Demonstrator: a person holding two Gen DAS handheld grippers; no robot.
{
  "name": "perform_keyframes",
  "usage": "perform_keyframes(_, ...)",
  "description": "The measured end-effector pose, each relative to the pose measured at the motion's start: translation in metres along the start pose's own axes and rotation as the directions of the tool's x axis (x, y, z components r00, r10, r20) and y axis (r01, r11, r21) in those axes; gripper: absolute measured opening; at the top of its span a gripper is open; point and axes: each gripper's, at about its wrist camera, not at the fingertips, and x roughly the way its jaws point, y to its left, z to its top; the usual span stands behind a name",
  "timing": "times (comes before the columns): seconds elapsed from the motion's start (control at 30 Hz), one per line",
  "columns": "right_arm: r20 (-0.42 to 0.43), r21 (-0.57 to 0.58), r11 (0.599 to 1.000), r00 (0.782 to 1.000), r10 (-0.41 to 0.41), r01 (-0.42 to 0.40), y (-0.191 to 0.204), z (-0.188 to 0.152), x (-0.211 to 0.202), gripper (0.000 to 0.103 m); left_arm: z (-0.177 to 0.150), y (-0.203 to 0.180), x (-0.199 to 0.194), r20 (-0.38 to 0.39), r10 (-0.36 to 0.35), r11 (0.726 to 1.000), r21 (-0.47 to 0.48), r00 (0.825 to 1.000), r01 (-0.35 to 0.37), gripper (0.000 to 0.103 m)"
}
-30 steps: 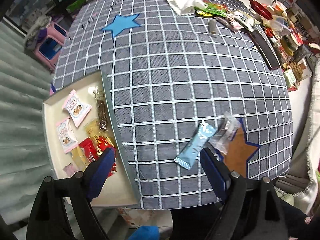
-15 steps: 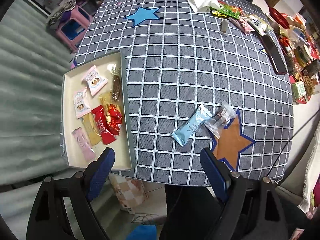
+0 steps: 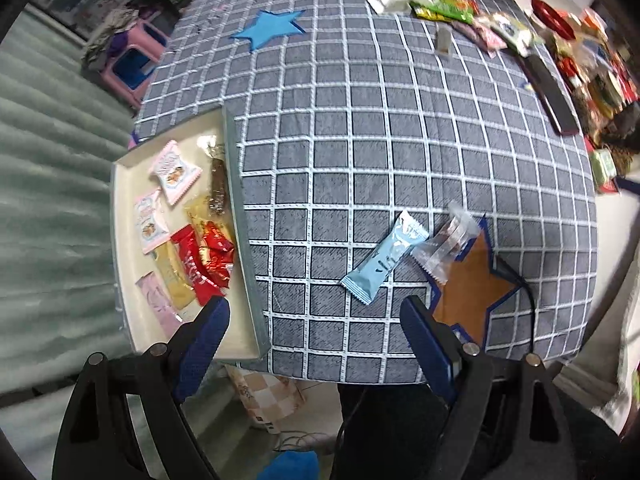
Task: Organize snacks
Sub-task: 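Move both tools back to the snacks on the orange star, then grasp the light blue bar with left tool while right tool grasps clear-wrapped candy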
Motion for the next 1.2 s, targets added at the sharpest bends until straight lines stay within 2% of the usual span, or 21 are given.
perform_keyframes(0.07,-0.097,-0.075,0.997,0.995,-0.001,-0.007,0.025,-0.032,0.035,0.103,0.002,-0.004,0.01,-0.008,0.015,0.998,0.066,1.0,-0.014,0.089)
perform_keyframes(0.17,-0.22,-0.111,0.994,0.975,-0.013,-0.012,0.055,-0.07,0.081,0.103,0.007,-0.012,0.032,-0.018,0.009,0.985,0.175,1.0,-0.005,0.089)
perform_keyframes(0.27,-0.253,-0.106,0.993,0.964,-0.081,0.056,0.066,-0.093,0.103,0.103,0.013,-0.028,0.06,-0.027,0.016,0.949,0.317,1.0,-0.006,0.089)
perform_keyframes(0.33,-0.282,-0.034,0.999,0.958,-0.05,0.042,0.064,-0.102,0.111,0.103,0.014,-0.041,0.078,-0.008,0.014,0.91,0.414,1.0,-0.01,0.089)
perform_keyframes(0.43,-0.293,0.044,0.996,0.954,-0.063,0.079,0.058,-0.109,0.114,0.103,0.013,-0.055,0.101,-0.026,-0.02,0.877,0.479,0.999,0.03,0.089)
perform_keyframes(0.53,-0.296,0.086,0.991,0.952,-0.074,0.104,0.052,-0.113,0.112,0.103,0.011,-0.066,0.12,-0.024,-0.03,0.853,0.52,0.999,0.038,0.089)
perform_keyframes(0.57,-0.295,0.095,0.989,0.952,-0.08,0.113,0.05,-0.115,0.111,0.103,0.011,-0.067,0.122,-0.014,-0.036,0.852,0.523,0.999,0.038,0.096)
perform_keyframes(0.67,-0.286,0.118,0.984,0.953,-0.097,0.136,0.042,-0.115,0.105,0.103,0.02,-0.066,0.122,0.036,-0.061,0.867,0.496,0.997,0.035,0.1)
perform_keyframes(0.7,-0.284,0.128,0.982,0.954,-0.097,0.138,0.044,-0.112,0.105,0.103,0.028,-0.063,0.123,0.059,-0.067,0.881,0.473,0.996,0.031,0.101)
perform_keyframes(0.83,-0.281,0.199,0.97,0.956,-0.079,0.139,0.037,-0.101,0.102,0.103,0.062,-0.045,0.124,0.059,-0.073,0.92,0.39,0.996,0.044,0.102)
perform_keyframes(0.9,-0.273,0.245,0.962,0.961,-0.055,0.124,0.037,-0.095,0.104,0.103,0.07,-0.03,0.115,0.067,-0.117,0.931,0.355,0.991,0.086,0.102)
perform_keyframes(0.97,-0.263,0.288,0.952,0.965,-0.024,0.102,0.042,-0.09,0.111,0.103,0.072,-0.019,0.109,0.068,-0.134,0.933,0.345,0.989,0.103,0.102)
perform_keyframes(1.13,-0.247,0.348,0.934,0.969,0.002,0.087,0.067,-0.086,0.136,0.103,0.064,0.01,0.1,0.067,-0.118,0.938,0.335,0.991,0.089,0.102)
perform_keyframes(1.2,-0.223,0.406,0.912,0.974,0.035,0.06,0.075,-0.085,0.142,0.103,0.06,0.023,0.096,0.071,-0.117,0.939,0.332,0.991,0.088,0.102)
